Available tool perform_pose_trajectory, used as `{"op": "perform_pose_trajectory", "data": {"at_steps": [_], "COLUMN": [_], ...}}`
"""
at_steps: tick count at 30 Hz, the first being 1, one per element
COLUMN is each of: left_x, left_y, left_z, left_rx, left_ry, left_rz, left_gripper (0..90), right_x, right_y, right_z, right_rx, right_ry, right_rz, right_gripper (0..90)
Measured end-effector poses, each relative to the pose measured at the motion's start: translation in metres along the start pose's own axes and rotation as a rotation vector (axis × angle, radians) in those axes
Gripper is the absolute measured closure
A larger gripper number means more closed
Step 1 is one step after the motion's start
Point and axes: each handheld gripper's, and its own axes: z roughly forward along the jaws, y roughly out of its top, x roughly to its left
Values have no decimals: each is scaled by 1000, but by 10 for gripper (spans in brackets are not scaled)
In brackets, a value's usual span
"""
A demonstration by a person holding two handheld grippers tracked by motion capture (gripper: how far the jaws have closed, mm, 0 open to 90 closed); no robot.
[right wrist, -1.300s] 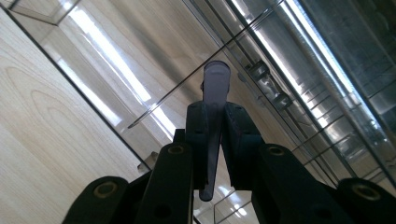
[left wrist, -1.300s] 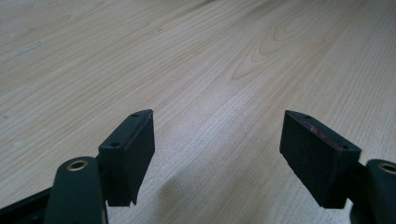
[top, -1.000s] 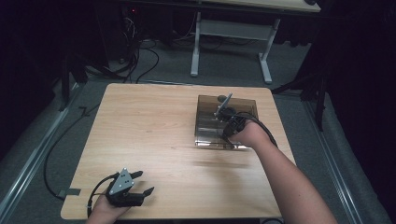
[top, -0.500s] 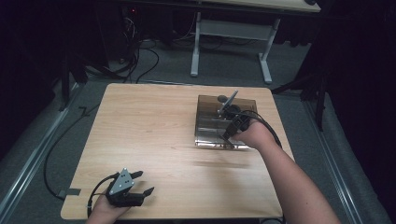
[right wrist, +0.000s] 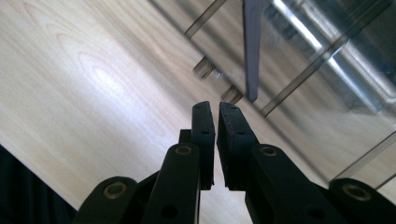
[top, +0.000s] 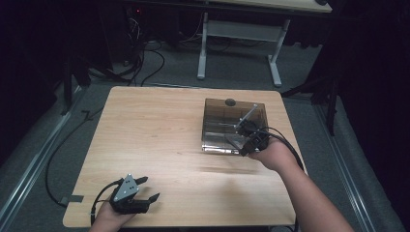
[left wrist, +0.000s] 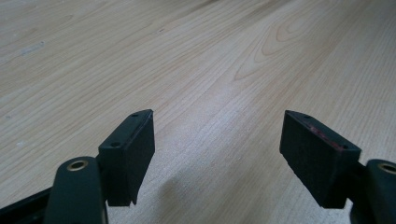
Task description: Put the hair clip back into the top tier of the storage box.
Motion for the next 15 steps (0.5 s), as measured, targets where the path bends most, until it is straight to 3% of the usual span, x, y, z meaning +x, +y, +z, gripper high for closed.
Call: {"op": "perform_pose_trajectory", "data": {"at_steps": [8,9,10,11,12,15], "left_x": [0,0,0,0,0,0], "left_y": [0,0,0,0,0,0], "left_z": [0,0,0,0,0,0], "left_rx": [-2,-6,-8,-7,-4,-9], "left_ry": [12,15,15,15,14,17], "left_rz": [-8,-9,-11,-11,-12,-12], "left_gripper": [268,267,267,267,267,265], "right_x": [2,0,4,2,7,10], "right_y": [-28,-30,-34,-36,-40,-47], "right_z": [25,31,35,40,43,53], "right_rx": [-66,-78,-76,-96,-89,-121], "right_ry": [12,10,14,10,5,26], "right_rz": [39,0,34,-18,27,32], "right_gripper": [772,763,752,738,729,702]}}
